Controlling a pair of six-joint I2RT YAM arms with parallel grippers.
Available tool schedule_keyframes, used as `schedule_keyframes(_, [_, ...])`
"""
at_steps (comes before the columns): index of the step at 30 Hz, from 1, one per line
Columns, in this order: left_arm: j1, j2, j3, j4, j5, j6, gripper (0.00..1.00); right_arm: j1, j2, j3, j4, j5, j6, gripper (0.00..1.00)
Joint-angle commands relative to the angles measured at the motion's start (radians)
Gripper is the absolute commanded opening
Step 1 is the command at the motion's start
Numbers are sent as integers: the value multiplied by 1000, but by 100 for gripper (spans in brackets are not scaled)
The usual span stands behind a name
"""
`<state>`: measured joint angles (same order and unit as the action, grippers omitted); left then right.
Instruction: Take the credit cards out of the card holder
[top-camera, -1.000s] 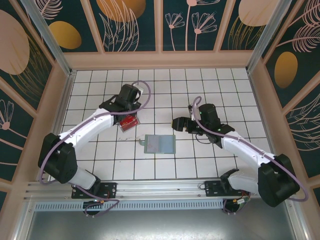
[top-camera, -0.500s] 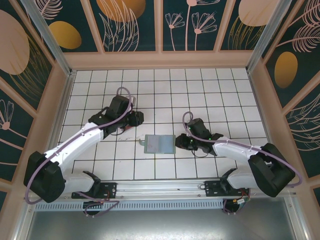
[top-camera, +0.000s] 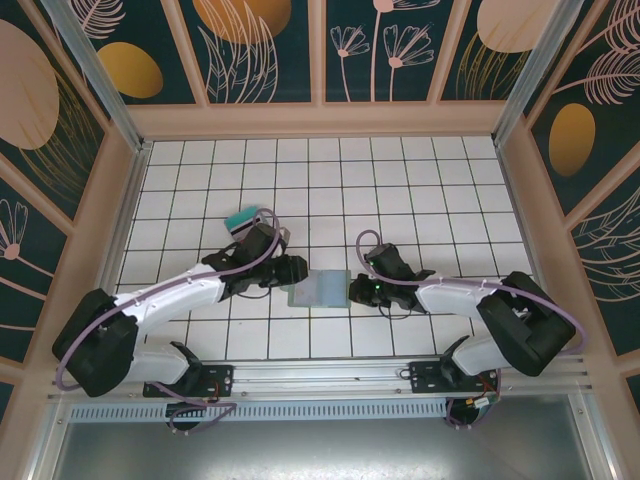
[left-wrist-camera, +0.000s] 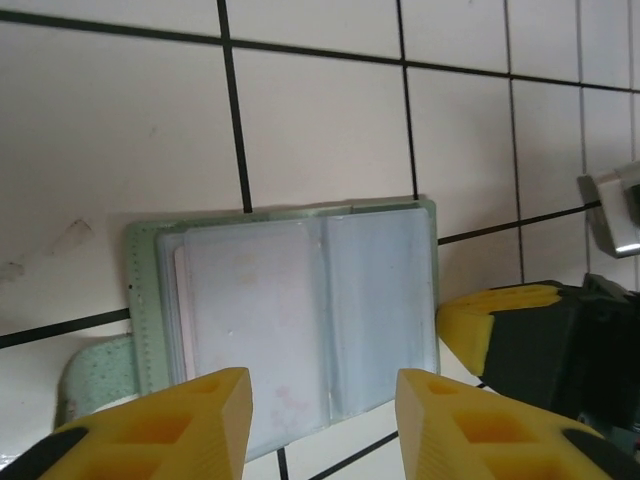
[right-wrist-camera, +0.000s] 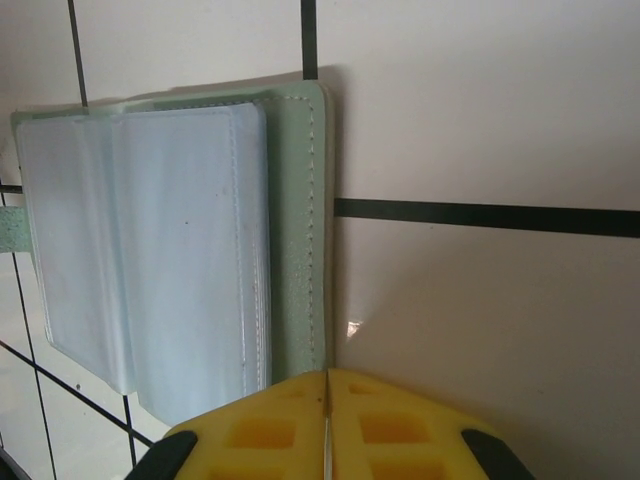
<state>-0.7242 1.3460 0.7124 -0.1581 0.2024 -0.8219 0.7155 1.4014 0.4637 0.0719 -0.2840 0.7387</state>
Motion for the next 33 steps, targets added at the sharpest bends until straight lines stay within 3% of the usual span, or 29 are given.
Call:
schedule_keyframes(1, [-10,46,-14,14,-2,-31,42,10,17,10,17,14,2,9])
schedule_keyframes(33, [-32,169,-42,-7,-38,-19,40,11,50,21,28,-4,-9,8])
